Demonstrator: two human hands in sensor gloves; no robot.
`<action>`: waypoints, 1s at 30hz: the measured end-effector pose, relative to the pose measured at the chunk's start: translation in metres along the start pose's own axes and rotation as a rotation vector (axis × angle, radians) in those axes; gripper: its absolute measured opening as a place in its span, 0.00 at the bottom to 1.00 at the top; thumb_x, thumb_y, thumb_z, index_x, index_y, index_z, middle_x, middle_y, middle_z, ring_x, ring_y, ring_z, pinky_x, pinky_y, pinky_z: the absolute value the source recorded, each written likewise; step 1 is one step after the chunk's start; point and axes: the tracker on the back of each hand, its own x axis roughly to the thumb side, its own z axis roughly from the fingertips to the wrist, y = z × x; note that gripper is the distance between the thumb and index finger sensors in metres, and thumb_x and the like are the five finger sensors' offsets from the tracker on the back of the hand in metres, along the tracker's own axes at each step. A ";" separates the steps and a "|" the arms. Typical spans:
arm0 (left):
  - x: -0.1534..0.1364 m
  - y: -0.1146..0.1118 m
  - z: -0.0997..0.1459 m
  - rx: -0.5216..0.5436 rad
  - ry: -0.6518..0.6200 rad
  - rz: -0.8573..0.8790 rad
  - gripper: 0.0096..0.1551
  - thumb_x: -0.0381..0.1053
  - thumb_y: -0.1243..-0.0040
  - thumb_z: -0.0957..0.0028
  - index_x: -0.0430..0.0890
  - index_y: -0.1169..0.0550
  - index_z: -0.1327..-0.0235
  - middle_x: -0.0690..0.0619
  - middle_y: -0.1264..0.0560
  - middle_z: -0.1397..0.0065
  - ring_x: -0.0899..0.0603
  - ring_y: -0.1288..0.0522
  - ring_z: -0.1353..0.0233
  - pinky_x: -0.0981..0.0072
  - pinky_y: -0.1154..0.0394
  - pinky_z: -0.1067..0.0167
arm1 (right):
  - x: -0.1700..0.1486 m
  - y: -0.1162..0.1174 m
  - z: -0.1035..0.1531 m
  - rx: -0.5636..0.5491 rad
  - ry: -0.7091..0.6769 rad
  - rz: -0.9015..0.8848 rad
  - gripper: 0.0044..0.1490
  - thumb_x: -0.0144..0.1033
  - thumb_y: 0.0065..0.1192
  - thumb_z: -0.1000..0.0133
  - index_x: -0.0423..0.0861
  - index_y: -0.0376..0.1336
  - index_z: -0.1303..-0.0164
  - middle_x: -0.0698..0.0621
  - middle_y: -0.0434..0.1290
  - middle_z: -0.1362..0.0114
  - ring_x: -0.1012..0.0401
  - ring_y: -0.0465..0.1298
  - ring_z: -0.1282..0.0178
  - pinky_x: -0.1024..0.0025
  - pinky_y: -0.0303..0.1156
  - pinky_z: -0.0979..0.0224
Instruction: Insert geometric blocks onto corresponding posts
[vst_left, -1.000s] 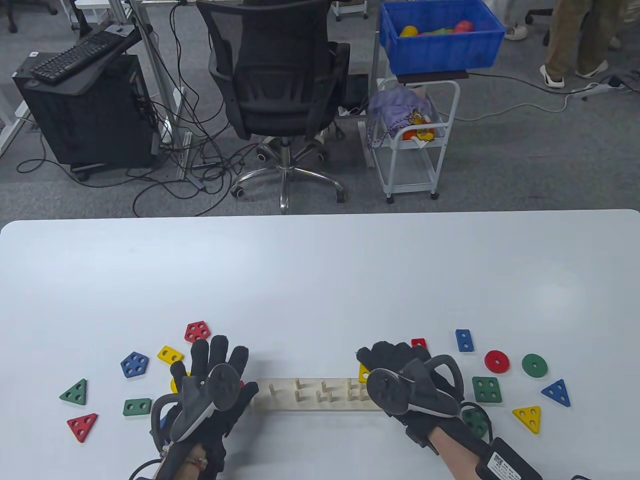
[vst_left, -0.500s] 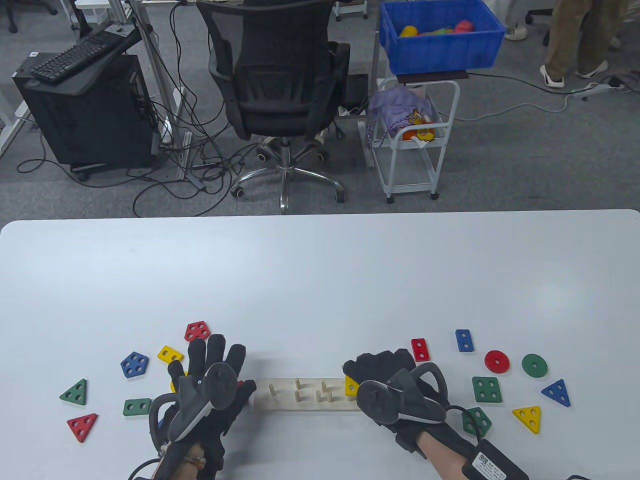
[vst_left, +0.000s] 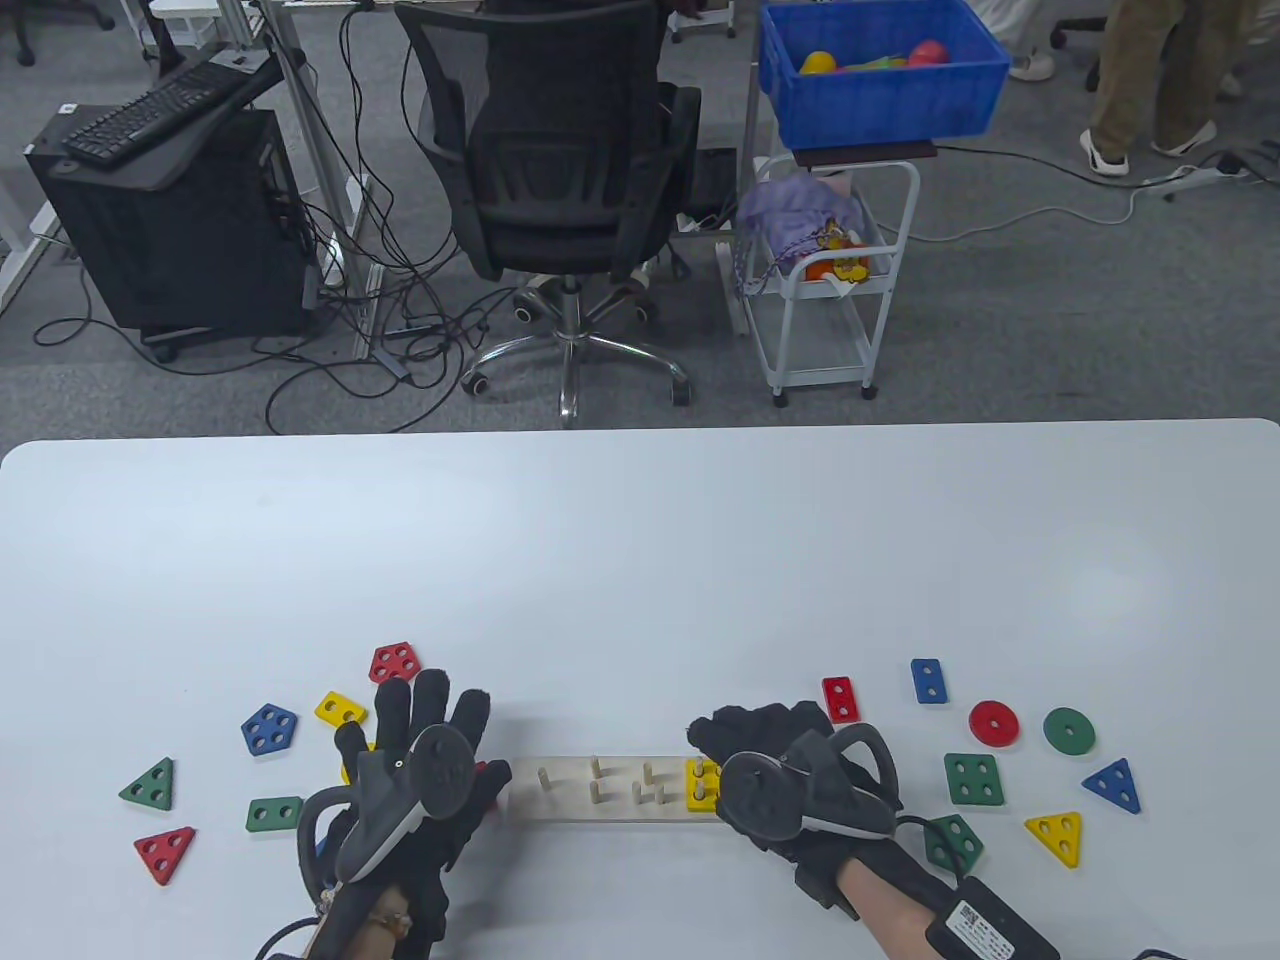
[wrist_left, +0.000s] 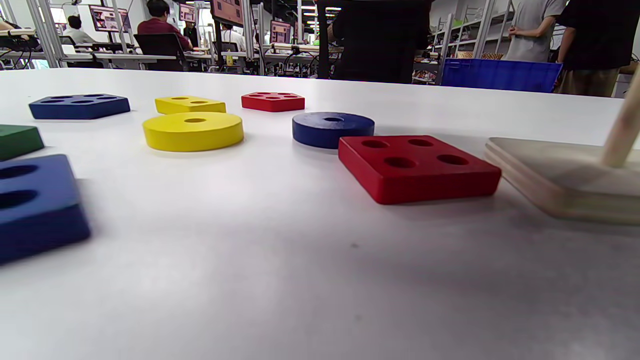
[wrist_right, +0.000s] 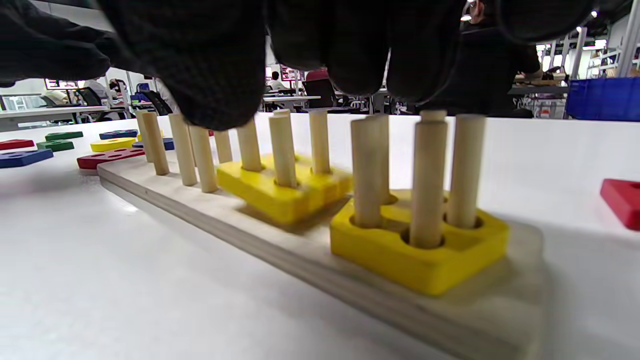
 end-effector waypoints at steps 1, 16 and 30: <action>0.000 0.000 0.000 -0.001 0.000 -0.001 0.45 0.78 0.63 0.60 0.75 0.50 0.23 0.67 0.64 0.12 0.46 0.67 0.12 0.35 0.63 0.20 | -0.002 -0.002 0.000 -0.007 0.006 0.006 0.45 0.49 0.72 0.51 0.48 0.58 0.25 0.43 0.66 0.21 0.42 0.70 0.27 0.26 0.60 0.30; -0.001 0.002 0.000 0.002 0.006 0.009 0.45 0.78 0.63 0.60 0.75 0.50 0.23 0.67 0.64 0.12 0.46 0.66 0.12 0.35 0.63 0.20 | -0.139 -0.023 -0.011 0.227 0.638 -0.072 0.39 0.43 0.69 0.46 0.44 0.60 0.25 0.38 0.67 0.23 0.39 0.71 0.30 0.30 0.63 0.32; -0.001 0.001 0.000 -0.007 0.006 0.002 0.45 0.78 0.63 0.60 0.74 0.49 0.23 0.67 0.63 0.12 0.46 0.66 0.12 0.35 0.63 0.20 | -0.116 0.012 -0.043 0.305 0.586 0.119 0.39 0.50 0.65 0.45 0.43 0.62 0.27 0.38 0.71 0.27 0.40 0.74 0.34 0.32 0.66 0.34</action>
